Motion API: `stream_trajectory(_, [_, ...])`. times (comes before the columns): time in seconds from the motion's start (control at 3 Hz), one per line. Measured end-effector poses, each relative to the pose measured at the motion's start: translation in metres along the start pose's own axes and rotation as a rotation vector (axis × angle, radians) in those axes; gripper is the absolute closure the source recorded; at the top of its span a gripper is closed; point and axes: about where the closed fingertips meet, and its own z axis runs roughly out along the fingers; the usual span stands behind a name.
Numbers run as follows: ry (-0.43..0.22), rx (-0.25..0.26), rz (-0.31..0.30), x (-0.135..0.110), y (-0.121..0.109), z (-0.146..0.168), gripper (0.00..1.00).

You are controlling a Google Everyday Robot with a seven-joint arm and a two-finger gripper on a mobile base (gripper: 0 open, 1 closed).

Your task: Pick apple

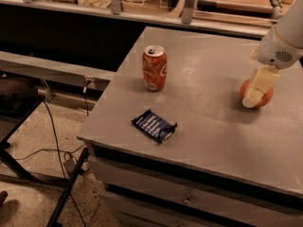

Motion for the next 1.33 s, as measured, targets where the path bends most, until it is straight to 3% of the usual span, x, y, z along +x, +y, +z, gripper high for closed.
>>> stream_trajectory(0.33, [0.025, 0.007, 0.079, 0.0323, -0.0019, 0.0027, 0.0])
stream_trajectory(0.67, [0.025, 0.007, 0.08, 0.0328, -0.0021, 0.0034, 0.01])
stream_trajectory(1.33, [0.013, 0.003, 0.079, 0.0312, -0.0038, 0.0067, 0.62])
